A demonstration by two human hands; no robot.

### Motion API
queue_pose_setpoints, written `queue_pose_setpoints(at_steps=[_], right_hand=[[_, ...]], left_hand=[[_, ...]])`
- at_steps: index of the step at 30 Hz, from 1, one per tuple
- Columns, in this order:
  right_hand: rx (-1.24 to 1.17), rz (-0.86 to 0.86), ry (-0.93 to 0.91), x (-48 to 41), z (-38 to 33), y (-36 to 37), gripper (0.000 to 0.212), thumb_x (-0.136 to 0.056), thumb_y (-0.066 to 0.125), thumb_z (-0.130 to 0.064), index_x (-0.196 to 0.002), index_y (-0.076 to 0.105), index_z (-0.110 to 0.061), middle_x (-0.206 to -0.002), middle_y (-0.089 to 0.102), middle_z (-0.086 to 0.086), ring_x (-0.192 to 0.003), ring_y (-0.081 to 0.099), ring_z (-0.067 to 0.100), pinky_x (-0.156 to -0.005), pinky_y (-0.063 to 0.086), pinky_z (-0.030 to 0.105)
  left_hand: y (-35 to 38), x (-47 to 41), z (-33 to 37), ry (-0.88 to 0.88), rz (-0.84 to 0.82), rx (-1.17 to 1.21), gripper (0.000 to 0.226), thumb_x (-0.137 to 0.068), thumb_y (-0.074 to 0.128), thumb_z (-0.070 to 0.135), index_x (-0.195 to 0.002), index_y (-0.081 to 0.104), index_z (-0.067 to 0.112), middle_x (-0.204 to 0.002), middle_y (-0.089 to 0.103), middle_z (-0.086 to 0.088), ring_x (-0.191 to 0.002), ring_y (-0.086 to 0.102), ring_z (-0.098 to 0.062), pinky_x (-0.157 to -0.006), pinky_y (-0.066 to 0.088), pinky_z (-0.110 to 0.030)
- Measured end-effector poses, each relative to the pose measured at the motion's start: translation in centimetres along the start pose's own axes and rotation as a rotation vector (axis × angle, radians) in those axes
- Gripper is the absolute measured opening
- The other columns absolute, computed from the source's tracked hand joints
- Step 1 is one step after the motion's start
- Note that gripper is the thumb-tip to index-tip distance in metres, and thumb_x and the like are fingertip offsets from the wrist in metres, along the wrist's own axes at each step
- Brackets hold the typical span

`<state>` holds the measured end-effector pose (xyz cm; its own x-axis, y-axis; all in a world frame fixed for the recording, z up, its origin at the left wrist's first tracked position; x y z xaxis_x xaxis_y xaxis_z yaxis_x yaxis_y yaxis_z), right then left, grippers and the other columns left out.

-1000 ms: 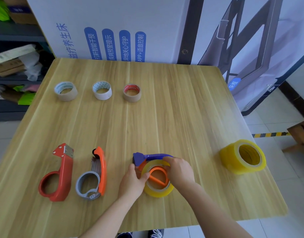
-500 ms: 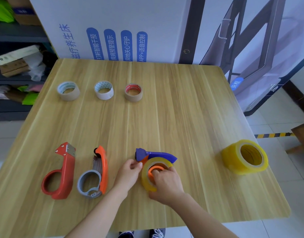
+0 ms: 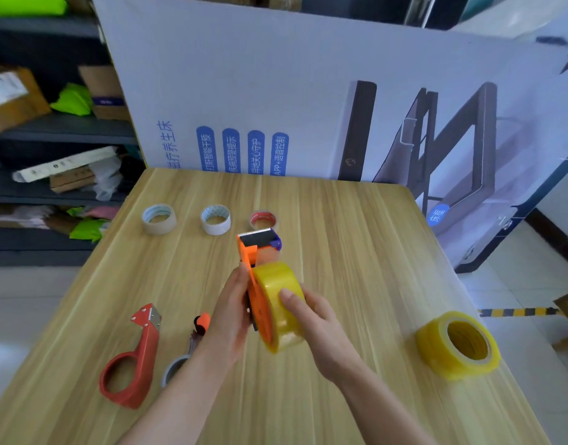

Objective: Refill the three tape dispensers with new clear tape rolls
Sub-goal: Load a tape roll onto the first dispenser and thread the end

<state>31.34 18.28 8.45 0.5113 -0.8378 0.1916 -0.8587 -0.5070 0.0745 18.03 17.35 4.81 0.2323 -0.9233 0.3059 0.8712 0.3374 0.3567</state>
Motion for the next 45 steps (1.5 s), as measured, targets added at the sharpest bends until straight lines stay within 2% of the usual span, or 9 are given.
queue_pose_setpoints(at_steps=[3,7,11,14,17,22,28,39,45], right_hand=[[0.003,0.035,-0.083,0.3,-2.3,0.7,0.025,-0.09,0.053,-0.042,-0.096,0.071,-0.027,-0.085,0.076,-0.012,-0.079,0.069,-0.001,-0.067,0.05,0.01],[0.021,0.01,-0.154,0.6,-4.8,1.9,0.025,-0.094,0.054,-0.046,-0.088,0.057,-0.023,-0.068,0.065,-0.036,-0.068,0.059,-0.019,-0.061,0.044,0.0],[-0.031,0.014,-0.24,0.5,-6.8,3.0,0.036,-0.092,0.057,-0.047,-0.105,0.061,-0.013,-0.088,0.068,-0.005,-0.079,0.062,0.007,-0.066,0.051,0.016],[-0.066,0.013,-0.279,0.7,-8.0,3.7,0.036,-0.087,0.055,-0.044,-0.103,0.061,-0.012,-0.084,0.069,-0.005,-0.075,0.063,0.006,-0.064,0.05,0.016],[-0.04,0.03,-0.322,0.7,-8.9,4.3,0.031,-0.088,0.057,-0.047,-0.094,0.059,-0.017,-0.07,0.066,-0.016,-0.063,0.06,-0.001,-0.057,0.046,0.012],[0.069,0.101,-0.366,0.9,-9.8,4.9,0.036,-0.082,0.059,-0.057,-0.084,0.055,-0.021,-0.065,0.061,-0.013,-0.057,0.054,0.001,-0.051,0.044,0.016],[0.136,0.129,-0.337,1.6,-10.5,5.8,0.039,-0.089,0.062,-0.043,-0.096,0.054,-0.005,-0.095,0.059,0.032,-0.075,0.058,0.034,-0.07,0.051,0.058],[0.124,0.128,-0.291,2.4,-11.0,6.0,0.044,-0.077,0.063,-0.044,-0.098,0.056,-0.005,-0.1,0.063,0.032,-0.089,0.061,0.048,-0.075,0.052,0.058],[0.164,0.145,-0.297,2.6,-11.1,5.4,0.046,-0.076,0.063,-0.048,-0.093,0.056,-0.007,-0.086,0.061,0.026,-0.074,0.058,0.025,-0.069,0.052,0.054]], left_hand=[[0.9,0.9,3.5,0.25,-0.049,0.006,0.05,-0.082,0.052,0.057,-0.116,0.062,0.021,-0.083,0.063,-0.001,-0.065,0.057,-0.014,-0.05,0.039,-0.027],[1.6,2.3,8.1,0.449,-0.175,0.02,0.05,-0.082,0.061,0.05,-0.124,0.059,0.024,-0.112,0.068,-0.004,-0.093,0.065,-0.015,-0.072,0.052,-0.023],[1.7,3.4,10.8,0.485,-0.198,0.012,0.053,-0.081,0.061,0.052,-0.118,0.058,0.015,-0.101,0.066,-0.009,-0.084,0.063,-0.016,-0.067,0.05,-0.023],[1.7,4.2,12.2,0.565,-0.171,-0.06,0.052,-0.082,0.059,0.048,-0.125,0.053,0.02,-0.111,0.063,-0.016,-0.099,0.06,-0.03,-0.084,0.049,-0.039],[1.8,5.9,14.3,0.78,-0.055,-0.315,0.057,-0.086,0.058,0.036,-0.139,0.038,0.032,-0.132,0.054,-0.003,-0.119,0.055,-0.021,-0.097,0.047,-0.038],[1.9,8.7,18.6,1.202,0.216,-1.05,0.028,-0.084,0.065,0.02,-0.112,0.067,0.02,-0.133,0.045,-0.005,-0.125,0.044,-0.016,-0.102,0.037,-0.023],[2.0,9.5,20.6,1.135,0.168,-1.462,0.012,-0.076,0.076,0.021,-0.084,0.067,0.018,-0.123,0.055,-0.006,-0.116,0.05,-0.025,-0.089,0.047,-0.039],[3.5,11.1,21.3,1.2,0.168,-1.556,0.017,-0.075,0.072,0.02,-0.074,0.055,0.019,-0.109,0.054,-0.001,-0.095,0.056,-0.018,-0.074,0.047,-0.035],[3.6,10.9,21.6,1.127,0.17,-1.431,0.023,-0.077,0.075,0.023,-0.07,0.054,0.018,-0.113,0.058,0.007,-0.095,0.06,-0.014,-0.07,0.052,-0.035]])
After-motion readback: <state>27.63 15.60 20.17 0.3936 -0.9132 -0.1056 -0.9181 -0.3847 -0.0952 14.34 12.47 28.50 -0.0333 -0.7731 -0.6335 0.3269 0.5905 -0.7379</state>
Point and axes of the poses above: each hand's wrist, its own x-axis away from the middle knuckle, its own y-axis out of the palm, z = x × y, the point moved 4 cm from there along -x, towards the middle knuckle
